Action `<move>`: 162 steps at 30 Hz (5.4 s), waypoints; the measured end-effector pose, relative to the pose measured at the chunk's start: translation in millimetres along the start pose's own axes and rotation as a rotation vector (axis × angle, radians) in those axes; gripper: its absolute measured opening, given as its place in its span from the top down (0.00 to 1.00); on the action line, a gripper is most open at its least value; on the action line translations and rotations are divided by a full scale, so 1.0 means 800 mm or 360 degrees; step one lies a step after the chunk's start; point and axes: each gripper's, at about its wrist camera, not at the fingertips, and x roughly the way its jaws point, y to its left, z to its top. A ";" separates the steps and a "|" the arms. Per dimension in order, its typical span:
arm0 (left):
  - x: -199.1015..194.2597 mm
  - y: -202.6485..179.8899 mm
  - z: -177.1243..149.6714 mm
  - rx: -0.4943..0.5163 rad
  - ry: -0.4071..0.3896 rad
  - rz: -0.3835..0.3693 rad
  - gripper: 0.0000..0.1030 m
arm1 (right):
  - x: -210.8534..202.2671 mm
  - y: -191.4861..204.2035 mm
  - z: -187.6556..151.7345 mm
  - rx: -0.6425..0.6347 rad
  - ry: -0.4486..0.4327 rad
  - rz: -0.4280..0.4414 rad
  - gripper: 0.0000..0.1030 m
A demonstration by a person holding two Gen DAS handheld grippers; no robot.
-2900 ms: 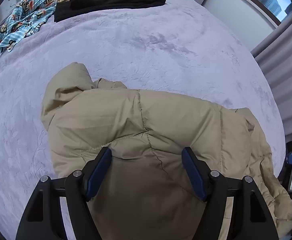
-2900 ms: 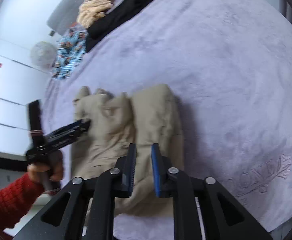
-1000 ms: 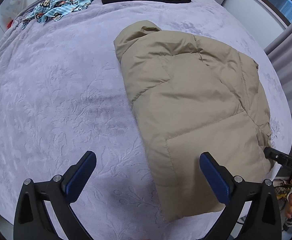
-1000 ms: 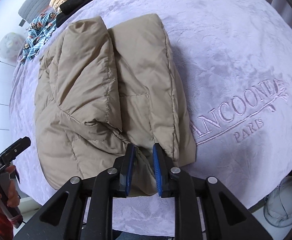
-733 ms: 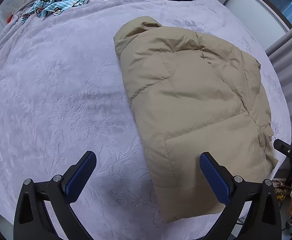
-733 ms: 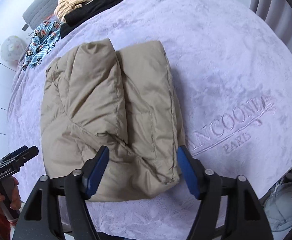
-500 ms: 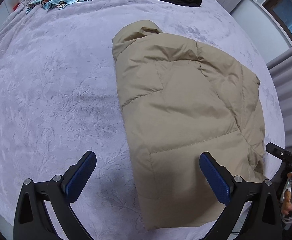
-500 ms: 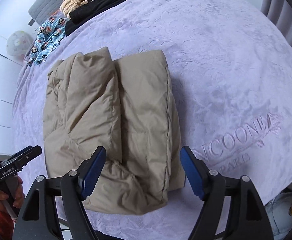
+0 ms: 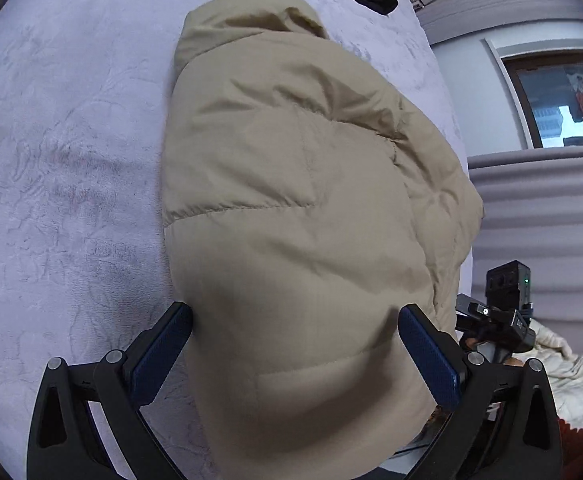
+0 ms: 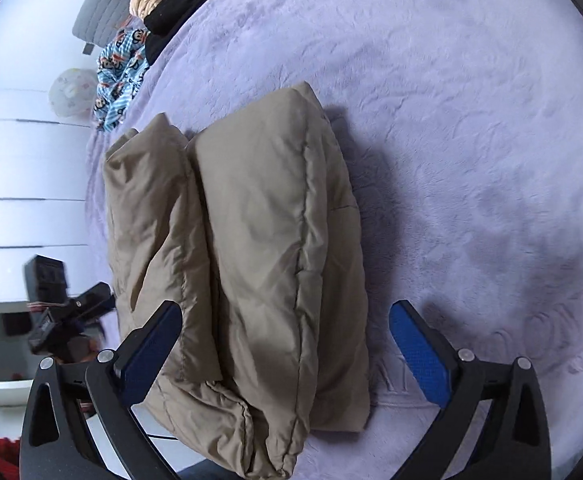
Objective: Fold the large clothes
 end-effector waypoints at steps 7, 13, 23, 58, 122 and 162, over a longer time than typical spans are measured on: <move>0.024 0.055 0.014 -0.0180 0.0060 -0.0326 0.00 | 0.043 -0.014 0.021 0.0158 0.0086 0.0431 0.00; 0.062 0.050 0.024 -0.0193 0.0100 -0.0323 0.00 | 0.065 0.025 0.040 -0.0009 0.0148 0.0408 0.00; 0.071 -0.012 0.012 -0.0117 0.0017 0.0020 0.05 | 0.111 0.034 0.054 0.0062 0.0238 0.0114 0.00; -0.231 0.255 0.079 -0.0086 -0.0437 0.0300 0.23 | 0.364 0.419 0.003 -0.0238 0.0143 0.0251 0.46; -0.282 0.197 -0.001 0.0121 -0.0437 0.0941 0.21 | 0.224 0.407 -0.155 -0.0291 -0.0115 -0.0419 0.95; -0.388 0.059 -0.147 0.0108 -0.0743 0.1127 0.02 | 0.100 0.477 -0.235 -0.0686 -0.0344 -0.0466 0.30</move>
